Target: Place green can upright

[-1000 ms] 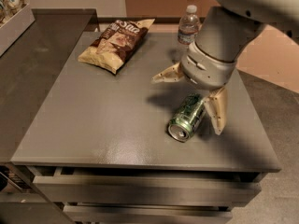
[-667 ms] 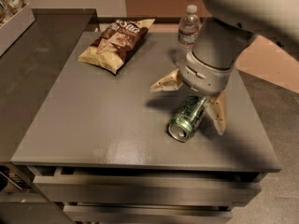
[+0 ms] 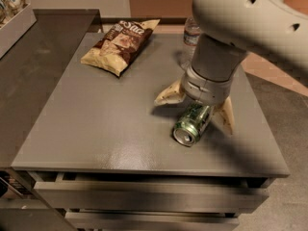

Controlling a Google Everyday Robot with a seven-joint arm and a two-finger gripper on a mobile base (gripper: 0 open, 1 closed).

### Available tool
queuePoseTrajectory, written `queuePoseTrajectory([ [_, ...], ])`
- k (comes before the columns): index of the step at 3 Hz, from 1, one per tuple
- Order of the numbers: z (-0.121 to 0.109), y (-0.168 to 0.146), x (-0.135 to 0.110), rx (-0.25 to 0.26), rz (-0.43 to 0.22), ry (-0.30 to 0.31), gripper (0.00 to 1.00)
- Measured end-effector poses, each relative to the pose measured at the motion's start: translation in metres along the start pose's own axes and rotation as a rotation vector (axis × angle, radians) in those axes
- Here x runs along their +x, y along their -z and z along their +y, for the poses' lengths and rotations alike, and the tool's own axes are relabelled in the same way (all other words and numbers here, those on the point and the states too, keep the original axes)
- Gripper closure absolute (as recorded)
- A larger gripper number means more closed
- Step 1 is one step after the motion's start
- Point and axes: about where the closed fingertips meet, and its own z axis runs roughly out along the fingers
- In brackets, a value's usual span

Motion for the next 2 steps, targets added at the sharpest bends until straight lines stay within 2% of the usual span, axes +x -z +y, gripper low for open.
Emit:
queuePoseTrajectory([
  [1,0.0064,-0.0015,-0.0004,-0.043,0.036,0.023,0.18],
  [2,0.0121,-0.0031,0.0016,-0.084,0.057,0.016,0.42],
])
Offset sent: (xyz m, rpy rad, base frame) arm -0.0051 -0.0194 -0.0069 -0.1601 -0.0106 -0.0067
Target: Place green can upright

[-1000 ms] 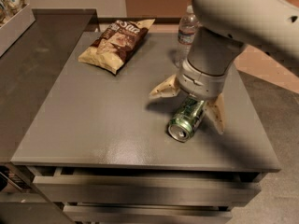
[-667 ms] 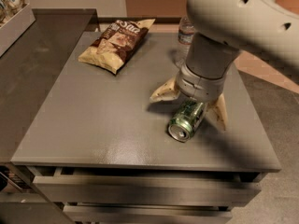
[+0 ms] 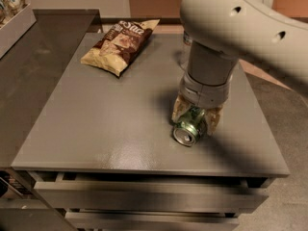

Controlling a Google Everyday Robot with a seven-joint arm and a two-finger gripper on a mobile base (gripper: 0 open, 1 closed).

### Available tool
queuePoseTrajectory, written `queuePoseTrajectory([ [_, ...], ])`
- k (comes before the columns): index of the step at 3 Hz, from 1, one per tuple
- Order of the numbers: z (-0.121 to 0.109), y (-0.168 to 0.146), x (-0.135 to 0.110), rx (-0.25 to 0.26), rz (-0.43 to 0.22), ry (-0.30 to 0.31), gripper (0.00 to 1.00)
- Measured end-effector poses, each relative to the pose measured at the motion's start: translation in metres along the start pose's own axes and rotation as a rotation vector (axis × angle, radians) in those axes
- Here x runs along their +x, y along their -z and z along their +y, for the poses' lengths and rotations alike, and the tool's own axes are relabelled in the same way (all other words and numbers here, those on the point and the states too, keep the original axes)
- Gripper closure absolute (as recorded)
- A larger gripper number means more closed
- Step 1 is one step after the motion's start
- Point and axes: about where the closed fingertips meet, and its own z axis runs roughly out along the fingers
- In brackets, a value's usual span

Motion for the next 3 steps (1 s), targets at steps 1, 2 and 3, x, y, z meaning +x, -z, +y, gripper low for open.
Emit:
queuePoseTrajectory([
  [1,0.003,0.002,0.003,-0.027,0.000,-0.027,0.64],
  [2,-0.008,0.016,0.004,-0.016,-0.018,-0.107,0.87],
  [3,-0.027,0.033,0.009,0.016,-0.067,-0.270,1.00],
])
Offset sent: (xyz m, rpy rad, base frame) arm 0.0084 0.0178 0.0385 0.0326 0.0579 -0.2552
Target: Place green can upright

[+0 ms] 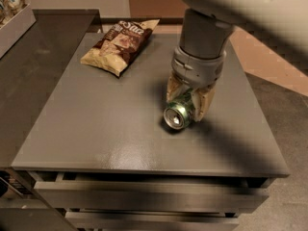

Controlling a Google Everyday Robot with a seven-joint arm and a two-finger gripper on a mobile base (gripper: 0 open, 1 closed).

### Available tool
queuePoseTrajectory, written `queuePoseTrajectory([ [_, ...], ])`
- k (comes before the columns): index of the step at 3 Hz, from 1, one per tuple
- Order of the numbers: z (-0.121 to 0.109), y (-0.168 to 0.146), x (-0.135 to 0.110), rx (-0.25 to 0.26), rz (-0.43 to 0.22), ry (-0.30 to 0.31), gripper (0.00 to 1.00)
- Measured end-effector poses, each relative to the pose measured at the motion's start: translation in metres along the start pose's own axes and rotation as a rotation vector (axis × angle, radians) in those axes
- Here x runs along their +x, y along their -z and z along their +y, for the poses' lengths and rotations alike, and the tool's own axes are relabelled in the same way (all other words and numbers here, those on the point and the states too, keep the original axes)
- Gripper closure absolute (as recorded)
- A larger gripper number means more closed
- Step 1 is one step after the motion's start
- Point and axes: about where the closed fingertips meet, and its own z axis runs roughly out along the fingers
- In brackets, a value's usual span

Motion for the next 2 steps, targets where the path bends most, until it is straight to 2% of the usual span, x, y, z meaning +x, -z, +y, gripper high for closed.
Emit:
queuePoseTrajectory([
  [1,-0.016,0.012,0.004,0.042,-0.067,-0.198,1.00],
  [2,-0.025,0.016,0.014,0.087,-0.162,-0.418,1.00],
])
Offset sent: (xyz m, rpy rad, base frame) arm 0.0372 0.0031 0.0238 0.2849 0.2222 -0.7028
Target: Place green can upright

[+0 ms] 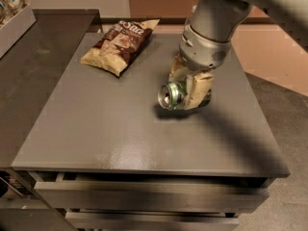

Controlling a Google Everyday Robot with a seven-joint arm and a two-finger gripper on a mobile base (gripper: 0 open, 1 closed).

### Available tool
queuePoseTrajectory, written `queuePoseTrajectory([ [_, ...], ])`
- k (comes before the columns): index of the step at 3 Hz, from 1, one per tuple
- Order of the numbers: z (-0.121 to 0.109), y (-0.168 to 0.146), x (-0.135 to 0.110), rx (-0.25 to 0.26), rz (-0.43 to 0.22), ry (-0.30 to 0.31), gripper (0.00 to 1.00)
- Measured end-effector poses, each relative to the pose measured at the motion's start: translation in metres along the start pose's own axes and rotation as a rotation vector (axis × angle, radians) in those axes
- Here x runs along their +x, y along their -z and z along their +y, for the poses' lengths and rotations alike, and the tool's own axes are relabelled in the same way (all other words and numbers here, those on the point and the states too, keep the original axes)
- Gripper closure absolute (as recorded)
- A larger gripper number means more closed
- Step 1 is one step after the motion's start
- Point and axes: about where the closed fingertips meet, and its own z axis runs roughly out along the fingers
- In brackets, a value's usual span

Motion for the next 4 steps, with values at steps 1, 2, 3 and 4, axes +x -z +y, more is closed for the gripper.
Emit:
queuePoseTrajectory([
  [1,-0.004,0.001,0.009,0.033,-0.137,-0.198,1.00],
  [2,-0.005,0.004,0.014,0.060,-0.282,-0.343,1.00],
  [3,-0.006,0.014,0.016,0.082,-0.455,-0.470,1.00],
  [4,-0.007,0.022,0.016,0.093,-0.604,-0.544,1.00],
])
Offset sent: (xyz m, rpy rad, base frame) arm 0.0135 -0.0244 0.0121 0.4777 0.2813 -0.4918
